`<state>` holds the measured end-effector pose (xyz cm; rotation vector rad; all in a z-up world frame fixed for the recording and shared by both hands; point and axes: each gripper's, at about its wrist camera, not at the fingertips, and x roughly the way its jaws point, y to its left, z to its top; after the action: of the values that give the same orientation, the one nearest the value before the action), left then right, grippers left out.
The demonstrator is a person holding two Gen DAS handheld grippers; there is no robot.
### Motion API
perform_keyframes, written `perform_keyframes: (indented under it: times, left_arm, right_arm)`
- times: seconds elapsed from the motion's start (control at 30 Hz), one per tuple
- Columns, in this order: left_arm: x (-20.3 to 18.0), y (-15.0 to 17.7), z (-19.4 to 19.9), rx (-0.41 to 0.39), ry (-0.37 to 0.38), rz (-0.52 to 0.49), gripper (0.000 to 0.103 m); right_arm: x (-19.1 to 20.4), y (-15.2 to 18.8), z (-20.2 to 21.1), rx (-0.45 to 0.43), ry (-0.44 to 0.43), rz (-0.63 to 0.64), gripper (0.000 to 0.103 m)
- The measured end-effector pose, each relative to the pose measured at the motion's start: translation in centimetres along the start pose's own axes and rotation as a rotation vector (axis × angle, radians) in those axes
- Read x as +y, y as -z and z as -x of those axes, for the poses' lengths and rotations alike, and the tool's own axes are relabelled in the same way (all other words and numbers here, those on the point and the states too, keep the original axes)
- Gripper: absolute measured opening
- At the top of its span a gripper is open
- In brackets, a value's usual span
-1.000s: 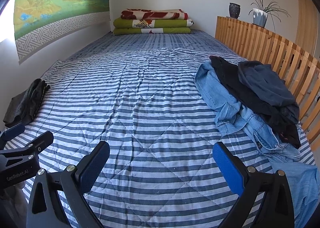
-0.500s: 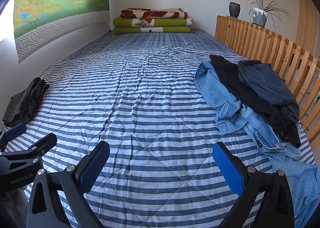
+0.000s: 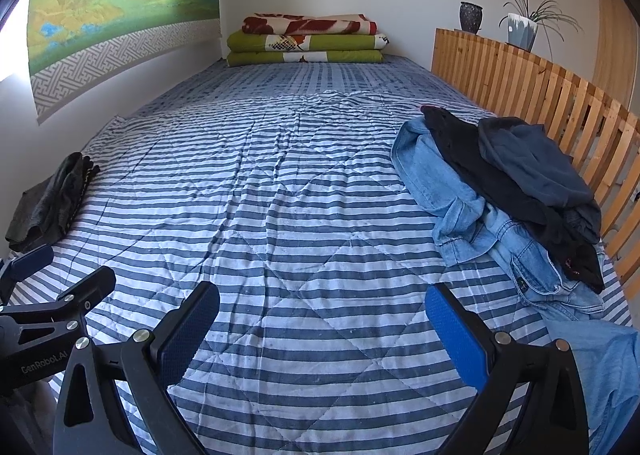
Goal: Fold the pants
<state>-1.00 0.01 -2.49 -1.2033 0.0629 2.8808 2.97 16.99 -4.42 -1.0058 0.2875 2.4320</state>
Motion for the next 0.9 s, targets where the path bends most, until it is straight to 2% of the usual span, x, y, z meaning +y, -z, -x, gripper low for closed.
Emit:
perform_keyframes:
  times: [0.9]
  left_arm:
    - [-0.28, -0.2, -0.46, 0.006, 0.007, 0.005, 0.103]
  right_arm:
    - [-0.29, -0.05, 0.3, -0.007, 0.003, -0.005, 0.102]
